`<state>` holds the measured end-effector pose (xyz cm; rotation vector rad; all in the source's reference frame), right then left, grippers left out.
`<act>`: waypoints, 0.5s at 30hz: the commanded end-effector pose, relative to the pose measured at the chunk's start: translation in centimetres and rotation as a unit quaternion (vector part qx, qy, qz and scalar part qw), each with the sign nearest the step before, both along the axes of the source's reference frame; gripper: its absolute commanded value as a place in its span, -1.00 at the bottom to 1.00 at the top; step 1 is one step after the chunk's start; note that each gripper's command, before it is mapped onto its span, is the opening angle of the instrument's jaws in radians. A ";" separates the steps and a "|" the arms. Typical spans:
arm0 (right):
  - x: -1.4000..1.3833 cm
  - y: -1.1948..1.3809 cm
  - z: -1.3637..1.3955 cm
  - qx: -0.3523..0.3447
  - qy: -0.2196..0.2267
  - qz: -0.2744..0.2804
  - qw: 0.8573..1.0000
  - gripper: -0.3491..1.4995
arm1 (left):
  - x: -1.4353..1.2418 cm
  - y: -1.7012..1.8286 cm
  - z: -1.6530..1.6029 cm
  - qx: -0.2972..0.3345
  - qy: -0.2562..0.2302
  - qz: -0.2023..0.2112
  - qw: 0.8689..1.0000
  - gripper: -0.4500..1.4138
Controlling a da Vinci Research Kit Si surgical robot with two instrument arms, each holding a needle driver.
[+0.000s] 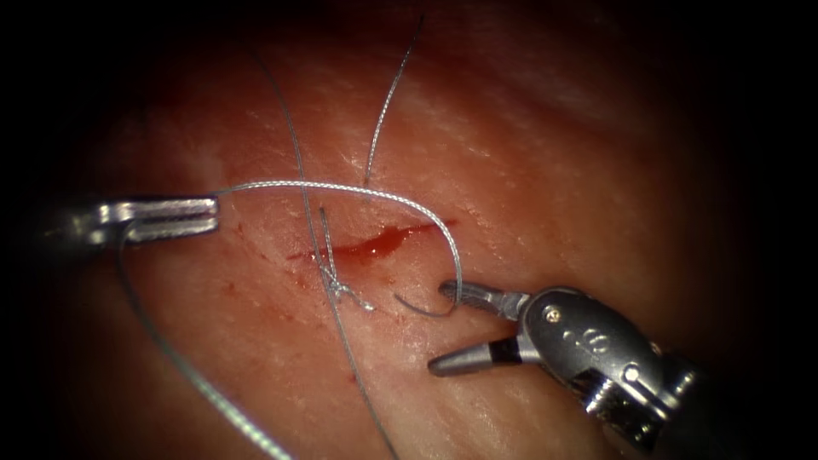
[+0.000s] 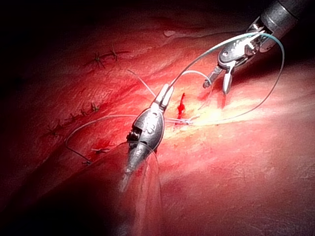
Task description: Wound Closure
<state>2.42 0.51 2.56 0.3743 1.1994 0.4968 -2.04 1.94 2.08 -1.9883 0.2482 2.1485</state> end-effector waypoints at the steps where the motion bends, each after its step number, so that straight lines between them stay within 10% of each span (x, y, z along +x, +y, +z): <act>1: -0.05 0.14 -0.04 0.002 0.020 0.002 1.000 0.98 | -0.04 0.04 0.10 -0.001 -0.002 0.001 1.000 -1.00; 6: -0.49 0.53 -0.37 -0.003 0.079 0.020 0.997 0.94 | -0.01 0.06 0.28 -0.005 -0.010 0.009 1.000 -1.00; 9: -0.82 0.97 -0.43 -0.013 0.099 0.031 0.995 0.60 | -0.01 0.01 0.30 -0.007 -0.015 0.013 1.000 -1.00; 11: -0.81 1.11 -0.33 -0.024 0.094 0.034 0.995 0.02 | -0.03 -0.01 0.28 -0.008 -0.016 0.013 1.000 -1.00; 13: -0.68 1.19 -0.13 -0.033 0.080 0.028 0.996 -1.00 | -0.09 -0.03 0.24 -0.007 -0.028 0.022 0.999 -1.00; 15: -0.47 1.27 0.16 -0.035 0.077 0.016 0.996 -1.00 | -0.13 -0.05 0.20 -0.010 -0.038 0.031 0.999 -1.00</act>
